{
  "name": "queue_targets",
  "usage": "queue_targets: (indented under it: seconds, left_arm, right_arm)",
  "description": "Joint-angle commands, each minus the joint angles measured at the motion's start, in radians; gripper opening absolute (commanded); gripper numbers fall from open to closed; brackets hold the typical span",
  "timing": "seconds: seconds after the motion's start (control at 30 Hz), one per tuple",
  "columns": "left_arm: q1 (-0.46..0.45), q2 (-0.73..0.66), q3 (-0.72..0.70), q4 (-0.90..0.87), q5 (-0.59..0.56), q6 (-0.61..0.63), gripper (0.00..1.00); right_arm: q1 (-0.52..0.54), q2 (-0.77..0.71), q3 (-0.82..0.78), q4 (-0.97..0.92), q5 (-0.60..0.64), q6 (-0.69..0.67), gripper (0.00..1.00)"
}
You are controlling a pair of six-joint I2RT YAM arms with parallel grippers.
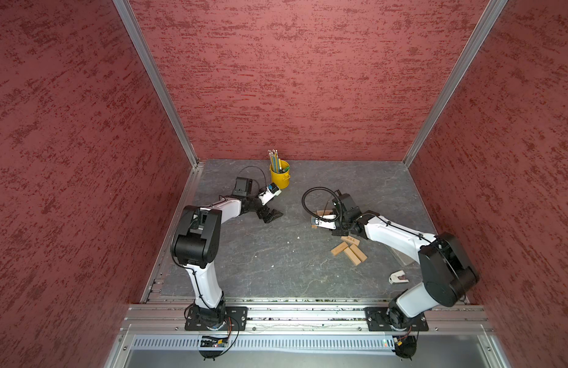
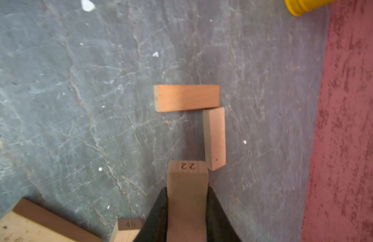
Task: Assemble the number 8 with building blocks
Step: Assemble the building block at the center of the board.
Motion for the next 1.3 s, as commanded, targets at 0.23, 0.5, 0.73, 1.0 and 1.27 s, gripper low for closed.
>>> queue_targets:
  seconds: [0.23,0.5,0.73,1.0,1.27]
  left_arm:
    - [-0.005,0.015,0.013,-0.011,0.001,0.022,0.99]
    - [-0.005,0.018,0.019,-0.017,0.002,0.020,0.99]
    - [-0.005,0.018,0.018,-0.017,0.003,0.022,0.99]
    - [-0.005,0.018,0.019,-0.018,0.003,0.022,0.99]
    - [-0.005,0.019,0.022,-0.021,0.004,0.022,0.99]
  right_arm:
    - [0.027,0.050,0.052,0.000,-0.105,0.002,0.09]
    - [0.020,0.085,0.025,-0.007,-0.139,0.048,0.07]
    - [-0.008,0.090,0.029,0.000,-0.142,0.047,0.08]
    - [-0.034,0.093,-0.002,0.029,-0.127,0.007,0.11]
    - [-0.038,0.126,0.003,0.064,-0.104,-0.041,0.11]
